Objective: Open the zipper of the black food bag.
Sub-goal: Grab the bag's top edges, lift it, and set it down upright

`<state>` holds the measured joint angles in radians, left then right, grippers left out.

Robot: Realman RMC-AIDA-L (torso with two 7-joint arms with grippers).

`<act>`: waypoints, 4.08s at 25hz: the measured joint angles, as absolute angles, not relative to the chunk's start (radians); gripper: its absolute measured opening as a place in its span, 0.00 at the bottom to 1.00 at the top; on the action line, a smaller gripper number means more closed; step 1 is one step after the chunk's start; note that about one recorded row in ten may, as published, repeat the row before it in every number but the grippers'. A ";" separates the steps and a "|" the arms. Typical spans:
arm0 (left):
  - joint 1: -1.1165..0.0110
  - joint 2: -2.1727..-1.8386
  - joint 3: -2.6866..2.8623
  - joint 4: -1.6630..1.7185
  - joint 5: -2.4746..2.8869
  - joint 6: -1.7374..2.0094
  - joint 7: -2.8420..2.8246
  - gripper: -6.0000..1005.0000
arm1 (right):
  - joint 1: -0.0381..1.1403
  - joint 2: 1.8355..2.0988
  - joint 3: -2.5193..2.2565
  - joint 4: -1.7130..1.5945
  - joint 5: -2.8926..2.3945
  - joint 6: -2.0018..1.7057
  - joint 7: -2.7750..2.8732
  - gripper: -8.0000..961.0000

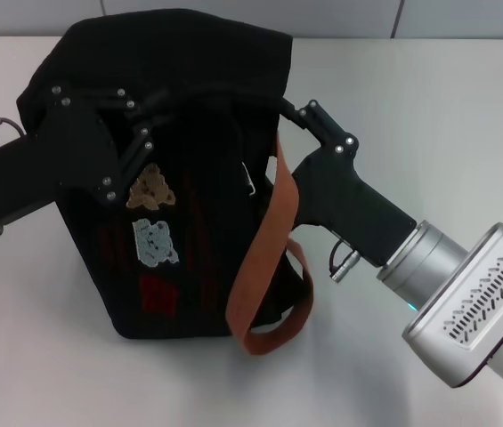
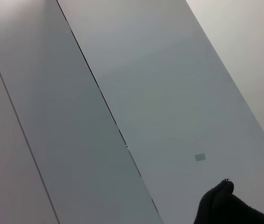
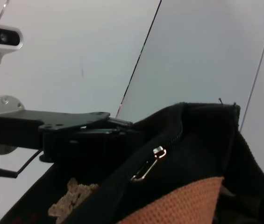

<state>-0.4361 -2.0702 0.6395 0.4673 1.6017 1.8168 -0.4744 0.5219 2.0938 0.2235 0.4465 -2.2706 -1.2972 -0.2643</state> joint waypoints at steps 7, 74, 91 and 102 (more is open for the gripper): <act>-0.437 -2.069 0.640 0.458 1.604 1.823 -0.473 0.08 | 0.530 2.094 0.258 0.443 -2.267 -1.281 -0.265 0.87; -0.437 -2.069 0.640 0.429 1.607 1.813 -0.448 0.08 | 0.459 2.094 0.246 0.412 -2.349 -1.357 -0.324 0.32; -0.436 -2.069 0.651 0.405 1.607 1.820 -0.435 0.08 | 0.516 2.094 0.251 0.454 -2.345 -1.258 -0.315 0.37; -0.436 -2.069 0.655 0.391 1.607 1.822 -0.426 0.08 | 0.525 2.094 0.299 0.471 -2.343 -1.228 -0.314 0.37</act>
<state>-0.4356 -2.0694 0.6550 0.3913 1.6068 1.8220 -0.4255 0.5251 2.0939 0.2994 0.4713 -2.3432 -1.2281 -0.3140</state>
